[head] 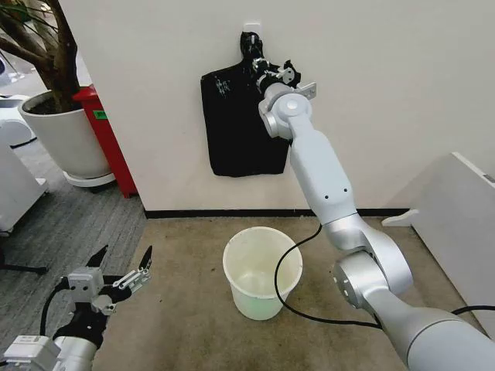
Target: Place the garbage bag over the trash bin.
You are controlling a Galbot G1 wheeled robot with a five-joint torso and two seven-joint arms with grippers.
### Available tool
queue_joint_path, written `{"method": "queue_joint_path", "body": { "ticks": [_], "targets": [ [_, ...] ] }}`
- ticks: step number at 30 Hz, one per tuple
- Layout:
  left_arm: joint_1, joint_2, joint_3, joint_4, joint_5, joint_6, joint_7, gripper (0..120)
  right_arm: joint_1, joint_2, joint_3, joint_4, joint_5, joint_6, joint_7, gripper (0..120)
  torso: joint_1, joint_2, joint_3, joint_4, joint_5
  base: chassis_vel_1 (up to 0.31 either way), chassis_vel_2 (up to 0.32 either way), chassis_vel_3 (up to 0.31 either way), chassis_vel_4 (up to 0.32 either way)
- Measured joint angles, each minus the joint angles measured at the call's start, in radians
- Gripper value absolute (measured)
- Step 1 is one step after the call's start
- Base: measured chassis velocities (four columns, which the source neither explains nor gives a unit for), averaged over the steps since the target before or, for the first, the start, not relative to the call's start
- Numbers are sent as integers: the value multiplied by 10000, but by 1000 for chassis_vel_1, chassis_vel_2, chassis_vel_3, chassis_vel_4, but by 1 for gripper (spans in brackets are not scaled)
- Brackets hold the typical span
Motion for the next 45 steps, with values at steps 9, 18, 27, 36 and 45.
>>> {"method": "queue_joint_path", "body": {
  "ticks": [9,18,27,36,45],
  "targets": [
    [85,-90,0,0,93,-58,10,100,-185,0,-220,621,26,-5,315,0,0,0,0,-2,0,0,0,0,0],
    [124,-174,0,0,179,-125,32,100,-821,1,-894,2079,390,157,868,0,-1,0,-1,1,-1,0,0,0,0],
    [110,-197,1,0,207,-147,48,100,-1160,1,-857,2191,251,11,900,8,-1,1,-1,1,-1,0,0,0,0],
    [151,-225,3,0,241,-250,79,100,-1062,1,-520,1436,-656,385,381,41,-1,0,0,0,0,0,0,0,0],
    [201,-226,4,0,265,-252,244,100,-987,1,-323,823,-1076,580,-505,72,-1,0,0,2,0,0,0,0,0]
  ]
}}
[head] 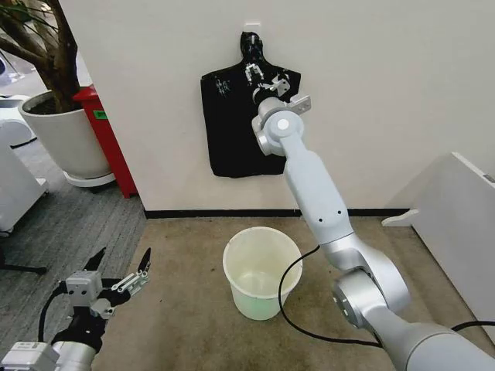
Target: Place the garbage bag over the trash bin.
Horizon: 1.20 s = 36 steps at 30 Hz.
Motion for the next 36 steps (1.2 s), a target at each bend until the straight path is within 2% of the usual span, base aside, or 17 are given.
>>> {"method": "queue_joint_path", "body": {
  "ticks": [3,5,6,9,17,36],
  "targets": [
    [4,2,2,-1,4,0,18,100,38,0,179,-209,104,-167,-225,87,0,0,0,-3,1,0,0,0,0],
    [4,2,1,0,4,0,18,100,40,0,185,-231,104,-171,-249,88,0,0,0,-3,1,0,0,0,0],
    [5,1,6,0,18,0,35,100,45,0,196,-365,63,-185,-396,94,0,0,0,-2,0,0,0,0,0],
    [0,-27,45,-1,100,-5,173,100,87,0,224,-648,-11,-191,-574,100,0,0,0,-1,0,0,0,0,0],
    [-33,-23,55,0,119,-10,239,100,402,0,332,-1064,-124,-231,-974,100,0,0,0,-2,0,0,0,0,0],
    [-168,-49,109,0,131,4,310,100,710,0,74,-1466,21,-378,-1005,100,0,0,0,-2,0,0,0,0,0]
  ]
}}
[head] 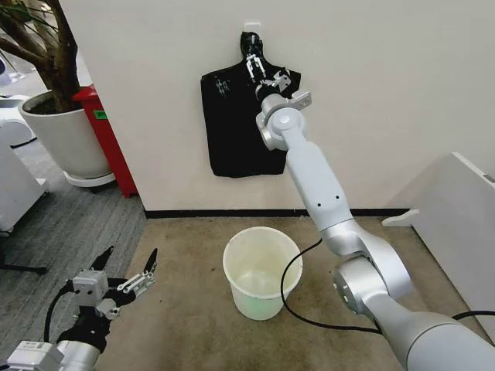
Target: Place the garbage bag over the trash bin.
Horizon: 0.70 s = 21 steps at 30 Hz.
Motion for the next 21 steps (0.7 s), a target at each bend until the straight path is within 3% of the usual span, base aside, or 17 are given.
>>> {"method": "queue_joint_path", "body": {
  "ticks": [14,21],
  "targets": [
    [17,12,1,0,77,0,115,100,412,0,52,-448,-55,10,-261,98,0,0,0,0,0,0,0,0,0],
    [71,-11,-1,0,115,0,127,100,503,0,65,-464,-40,40,-269,72,0,0,0,0,0,0,0,0,0]
  ]
}}
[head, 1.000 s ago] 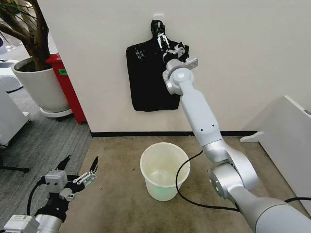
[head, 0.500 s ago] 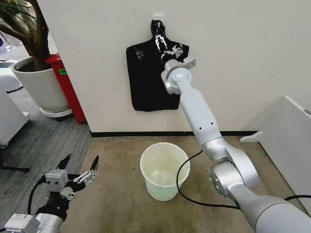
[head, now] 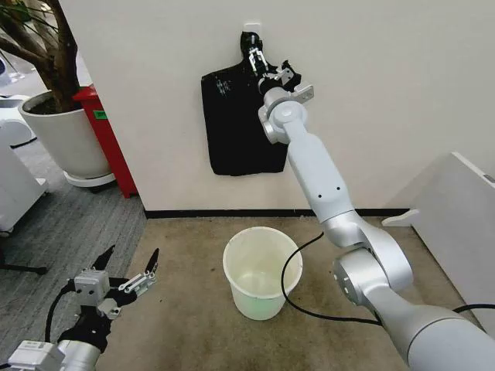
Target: Place the garbage bag over the trash bin.
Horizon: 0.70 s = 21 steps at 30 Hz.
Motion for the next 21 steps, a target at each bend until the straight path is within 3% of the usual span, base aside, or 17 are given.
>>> {"method": "queue_joint_path", "body": {
  "ticks": [17,21],
  "targets": [
    [122,-86,-2,0,127,-40,9,100,-311,0,-166,655,43,65,425,8,0,0,0,0,0,0,0,0,0],
    [118,-101,-2,-1,139,-53,9,100,-388,0,-175,715,74,75,485,0,0,0,0,0,0,0,0,0,0]
  ]
}}
